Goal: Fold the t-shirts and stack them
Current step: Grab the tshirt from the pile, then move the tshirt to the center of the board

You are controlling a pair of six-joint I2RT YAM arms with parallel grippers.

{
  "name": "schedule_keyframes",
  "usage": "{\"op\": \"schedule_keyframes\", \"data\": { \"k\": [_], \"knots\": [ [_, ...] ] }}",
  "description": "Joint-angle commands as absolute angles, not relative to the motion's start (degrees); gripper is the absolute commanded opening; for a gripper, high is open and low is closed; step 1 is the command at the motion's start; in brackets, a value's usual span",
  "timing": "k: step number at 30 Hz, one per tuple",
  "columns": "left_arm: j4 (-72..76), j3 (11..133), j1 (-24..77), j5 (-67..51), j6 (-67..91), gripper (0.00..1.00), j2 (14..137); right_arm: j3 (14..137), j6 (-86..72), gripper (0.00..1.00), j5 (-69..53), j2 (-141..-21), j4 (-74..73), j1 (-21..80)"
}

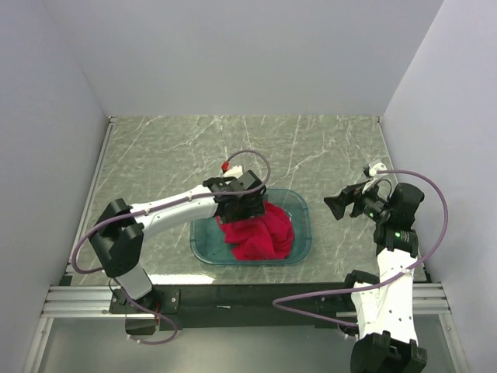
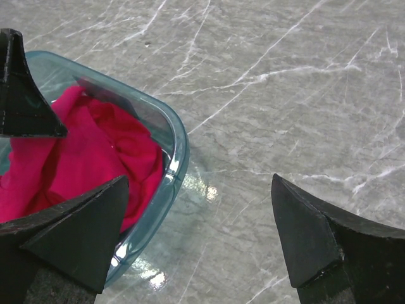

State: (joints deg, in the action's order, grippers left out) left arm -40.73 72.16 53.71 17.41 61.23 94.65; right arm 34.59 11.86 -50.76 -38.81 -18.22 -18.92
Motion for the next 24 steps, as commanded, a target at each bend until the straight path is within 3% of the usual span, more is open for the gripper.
{"op": "schedule_keyframes", "data": {
  "k": [1,3,4,7,11,16,24],
  "knots": [
    [-41.8,71.4,54.0,13.5,72.0,0.97,96.1,35.8,12.2,0.99,-51.5,-38.7,-17.1,-19.2],
    [-41.2,71.7,54.0,12.9,72.0,0.84,99.6,35.7,12.2,0.99,-51.5,-38.7,-17.2,-19.3],
    [-40.0,72.0,54.0,12.3,71.5,0.59,101.3,35.7,12.2,0.99,-51.6,-38.7,-17.1,-19.2],
    [-40.1,74.3,53.9,13.4,67.7,0.03,103.0,35.8,12.4,0.99,-51.3,-38.8,-17.4,-19.2],
    [-39.0,82.8,55.5,20.7,58.6,0.0,96.3,35.8,12.6,0.99,-51.2,-38.6,-17.5,-19.2],
    [-23.8,89.5,53.9,20.1,38.9,0.0,83.4,36.0,12.4,0.98,-51.6,-38.8,-17.4,-19.2],
    [-17.6,121.0,49.7,12.6,27.2,0.0,91.9,35.6,12.8,0.98,-50.2,-37.9,-17.1,-19.2]
  ]
}}
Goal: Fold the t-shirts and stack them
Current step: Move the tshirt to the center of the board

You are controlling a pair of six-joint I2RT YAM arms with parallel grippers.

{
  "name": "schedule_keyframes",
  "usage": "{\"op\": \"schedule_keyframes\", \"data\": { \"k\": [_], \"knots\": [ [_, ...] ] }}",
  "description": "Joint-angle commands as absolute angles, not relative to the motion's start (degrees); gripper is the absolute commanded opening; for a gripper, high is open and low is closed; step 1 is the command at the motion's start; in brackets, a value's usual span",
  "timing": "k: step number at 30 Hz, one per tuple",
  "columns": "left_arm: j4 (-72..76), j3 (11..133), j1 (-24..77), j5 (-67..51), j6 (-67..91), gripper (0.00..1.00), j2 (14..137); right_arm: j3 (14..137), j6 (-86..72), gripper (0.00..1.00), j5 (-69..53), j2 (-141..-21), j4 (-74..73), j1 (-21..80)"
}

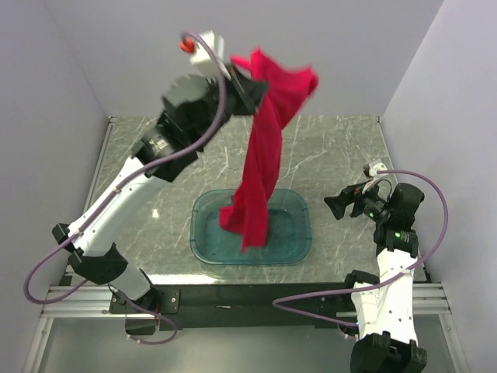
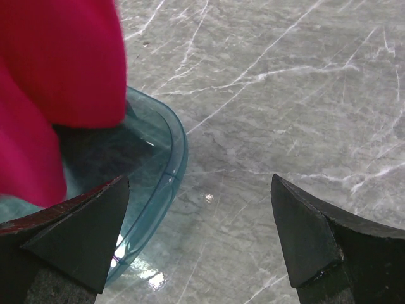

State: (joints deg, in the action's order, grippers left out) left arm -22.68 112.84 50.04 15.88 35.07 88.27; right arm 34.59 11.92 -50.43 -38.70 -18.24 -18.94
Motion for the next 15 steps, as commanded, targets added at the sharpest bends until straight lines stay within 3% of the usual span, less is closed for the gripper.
{"op": "schedule_keyframes", "data": {
  "k": [1,5,10,15],
  "knots": [
    [-17.7,124.2,49.7,11.7,26.4,0.0,94.7,35.6,12.7,0.98,-50.2,-38.1,-17.1,-19.2],
    [-15.6,135.9,49.1,14.6,22.1,0.0,99.1,35.7,12.9,0.98,-50.1,-38.3,-17.3,-19.3],
    [-2.3,130.6,49.0,19.3,14.2,0.0,97.3,35.4,12.9,0.98,-50.2,-38.4,-17.2,-19.2],
    [13.2,134.0,48.3,24.2,8.9,0.01,100.5,35.4,12.9,0.98,-50.2,-39.0,-17.2,-19.2]
  ]
}}
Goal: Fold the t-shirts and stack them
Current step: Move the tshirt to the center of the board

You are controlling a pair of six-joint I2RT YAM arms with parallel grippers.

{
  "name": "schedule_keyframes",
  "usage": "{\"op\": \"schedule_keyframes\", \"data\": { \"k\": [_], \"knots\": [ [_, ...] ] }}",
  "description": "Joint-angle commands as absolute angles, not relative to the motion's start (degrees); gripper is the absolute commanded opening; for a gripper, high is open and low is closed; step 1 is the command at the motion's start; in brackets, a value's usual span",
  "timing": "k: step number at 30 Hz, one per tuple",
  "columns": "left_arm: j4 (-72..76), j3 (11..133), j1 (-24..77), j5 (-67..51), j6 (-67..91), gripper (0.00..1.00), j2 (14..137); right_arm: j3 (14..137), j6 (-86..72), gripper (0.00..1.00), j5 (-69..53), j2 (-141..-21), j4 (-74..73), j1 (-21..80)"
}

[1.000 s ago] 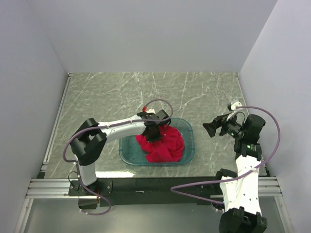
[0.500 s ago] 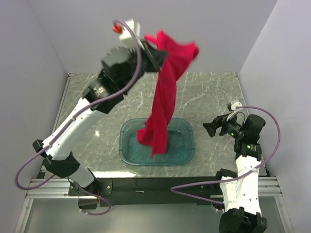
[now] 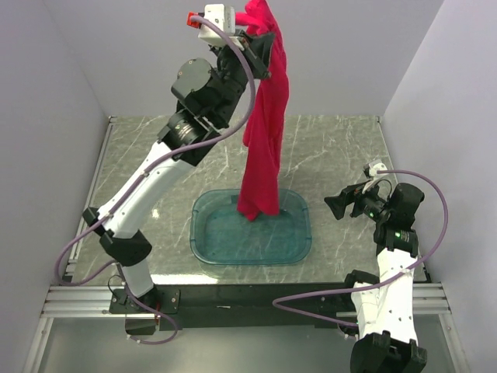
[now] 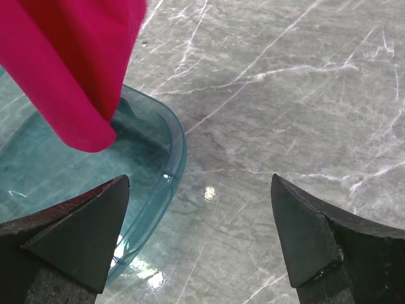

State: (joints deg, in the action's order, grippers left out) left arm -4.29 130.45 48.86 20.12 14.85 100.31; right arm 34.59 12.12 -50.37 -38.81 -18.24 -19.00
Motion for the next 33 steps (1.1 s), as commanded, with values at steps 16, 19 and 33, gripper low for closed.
{"op": "schedule_keyframes", "data": {
  "k": [16,19,33],
  "knots": [
    [34.2,139.7,41.5,25.0,13.4,0.01,110.5,35.3,13.1,0.98,-50.4,-39.1,-17.2,-19.4],
    [32.7,139.8,41.4,23.4,13.9,0.01,111.4,35.4,13.2,0.98,-50.4,-39.0,-17.2,-19.4],
    [31.4,112.9,41.3,16.9,15.9,0.01,100.8,35.4,13.4,0.98,-50.2,-38.6,-17.4,-19.3]
  ]
}}
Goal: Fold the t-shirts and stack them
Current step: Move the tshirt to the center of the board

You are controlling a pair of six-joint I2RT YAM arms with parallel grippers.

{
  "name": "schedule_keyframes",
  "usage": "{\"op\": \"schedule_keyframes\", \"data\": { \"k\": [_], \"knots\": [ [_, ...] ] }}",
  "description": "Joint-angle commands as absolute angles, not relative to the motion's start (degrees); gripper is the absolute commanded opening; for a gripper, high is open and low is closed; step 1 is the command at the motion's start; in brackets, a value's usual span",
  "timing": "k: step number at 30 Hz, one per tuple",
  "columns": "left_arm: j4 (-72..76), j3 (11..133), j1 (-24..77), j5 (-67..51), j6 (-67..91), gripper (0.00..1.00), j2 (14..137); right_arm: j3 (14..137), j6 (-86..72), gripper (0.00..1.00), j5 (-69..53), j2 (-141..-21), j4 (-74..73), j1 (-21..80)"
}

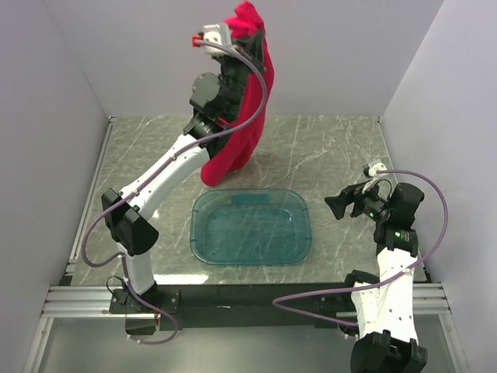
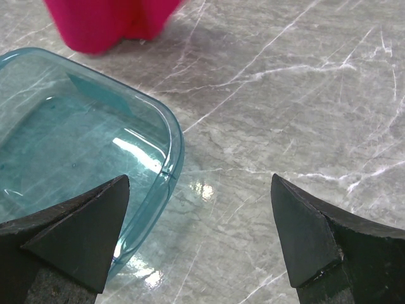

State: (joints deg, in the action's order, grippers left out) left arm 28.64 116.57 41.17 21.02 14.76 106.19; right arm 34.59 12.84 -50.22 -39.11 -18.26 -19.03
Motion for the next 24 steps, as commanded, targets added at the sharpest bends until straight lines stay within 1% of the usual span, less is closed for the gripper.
{"op": "schedule_keyframes", "data": {
  "k": [1,7,11,12,13,15,16,18,19,20,21,23,24],
  "knots": [
    [30.7,109.0,41.3,15.5,16.0,0.01,99.2,35.4,13.4,0.98,-50.3,-38.6,-17.4,-19.3],
    [29.8,95.7,41.0,12.7,16.9,0.02,93.7,35.4,13.4,0.98,-50.3,-38.6,-17.5,-19.3],
    [26.2,90.7,41.0,10.5,18.3,0.03,91.7,35.4,13.5,0.98,-50.4,-38.6,-17.5,-19.3],
    [25.2,89.0,41.0,10.5,18.8,0.04,90.9,35.4,13.5,0.98,-50.3,-38.6,-17.5,-19.3],
    [24.2,88.1,41.0,10.7,19.4,0.08,90.4,35.3,13.5,0.98,-50.3,-38.6,-17.5,-19.3],
    [22.0,84.9,41.0,11.2,20.5,0.2,88.8,35.3,13.6,0.98,-50.2,-38.6,-17.5,-19.4],
    [21.2,83.9,41.0,11.6,20.7,0.35,88.2,35.3,13.6,0.98,-50.2,-38.6,-17.6,-19.3],
    [18.0,81.7,41.0,13.3,21.2,0.5,86.2,35.3,13.6,0.98,-50.3,-38.7,-17.5,-19.3],
    [16.3,81.1,40.9,13.5,21.2,0.81,85.6,35.3,13.6,0.98,-50.3,-38.7,-17.6,-19.3],
    [14.3,80.9,41.0,13.9,21.0,0.96,85.0,35.3,13.6,0.98,-50.3,-38.8,-17.5,-19.3],
    [9.8,80.6,40.7,13.5,21.1,0.99,83.6,35.2,13.6,0.98,-50.3,-38.8,-17.6,-19.4],
    [6.0,79.8,40.6,12.7,19.8,0.99,81.7,35.3,13.8,0.98,-50.3,-38.8,-17.7,-19.3],
    [4.4,77.5,40.6,12.7,19.5,0.99,79.1,35.3,13.8,0.98,-50.3,-38.8,-17.7,-19.3]
  ]
}}
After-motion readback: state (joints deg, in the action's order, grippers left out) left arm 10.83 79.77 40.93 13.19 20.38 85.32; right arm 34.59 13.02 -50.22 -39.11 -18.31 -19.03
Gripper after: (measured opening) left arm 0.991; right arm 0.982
